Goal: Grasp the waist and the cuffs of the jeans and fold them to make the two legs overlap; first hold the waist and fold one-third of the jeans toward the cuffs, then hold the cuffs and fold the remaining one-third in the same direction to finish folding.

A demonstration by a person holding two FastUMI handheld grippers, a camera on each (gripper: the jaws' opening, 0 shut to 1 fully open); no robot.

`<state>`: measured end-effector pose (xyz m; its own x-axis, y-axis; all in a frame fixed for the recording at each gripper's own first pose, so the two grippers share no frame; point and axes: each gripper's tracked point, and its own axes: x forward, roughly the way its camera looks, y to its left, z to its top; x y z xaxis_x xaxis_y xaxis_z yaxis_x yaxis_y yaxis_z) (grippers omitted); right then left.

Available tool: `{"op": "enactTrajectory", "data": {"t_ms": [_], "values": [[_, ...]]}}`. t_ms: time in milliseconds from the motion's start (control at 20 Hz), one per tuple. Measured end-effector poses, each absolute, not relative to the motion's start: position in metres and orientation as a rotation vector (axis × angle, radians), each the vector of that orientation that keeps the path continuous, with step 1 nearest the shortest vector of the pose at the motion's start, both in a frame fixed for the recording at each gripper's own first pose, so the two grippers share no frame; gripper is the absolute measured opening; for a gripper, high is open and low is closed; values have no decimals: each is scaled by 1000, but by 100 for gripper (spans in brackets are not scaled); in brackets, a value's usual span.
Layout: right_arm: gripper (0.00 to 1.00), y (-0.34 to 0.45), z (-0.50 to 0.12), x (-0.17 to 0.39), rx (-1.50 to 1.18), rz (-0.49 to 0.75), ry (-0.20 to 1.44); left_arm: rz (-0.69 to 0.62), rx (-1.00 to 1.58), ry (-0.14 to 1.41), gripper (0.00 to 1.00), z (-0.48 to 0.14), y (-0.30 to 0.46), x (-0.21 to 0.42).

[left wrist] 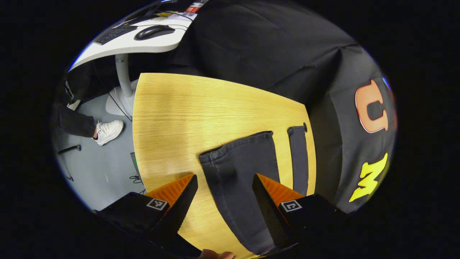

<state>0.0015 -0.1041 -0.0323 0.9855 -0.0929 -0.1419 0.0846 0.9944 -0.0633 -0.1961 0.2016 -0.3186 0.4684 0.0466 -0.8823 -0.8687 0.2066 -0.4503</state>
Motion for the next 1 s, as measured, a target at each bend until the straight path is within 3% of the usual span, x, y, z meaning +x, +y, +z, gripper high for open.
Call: {"op": "enactTrajectory", "data": {"t_ms": [550,600,750,850,1000], "values": [[97,-137,-75,-7,-11,-168,271,805,-1143,945,97,-331,210,-179],[97,-140,-88,-9,27,-172,318,827,-1116,975,88,-336,213,-186],[97,-157,-136,-18,148,-220,498,868,-1206,942,31,-343,215,-192],[97,-175,-166,-27,193,-267,599,861,-1267,900,15,-343,216,-188],[95,-202,-200,-47,279,-349,725,854,-1289,880,8,-343,216,-188]]}}
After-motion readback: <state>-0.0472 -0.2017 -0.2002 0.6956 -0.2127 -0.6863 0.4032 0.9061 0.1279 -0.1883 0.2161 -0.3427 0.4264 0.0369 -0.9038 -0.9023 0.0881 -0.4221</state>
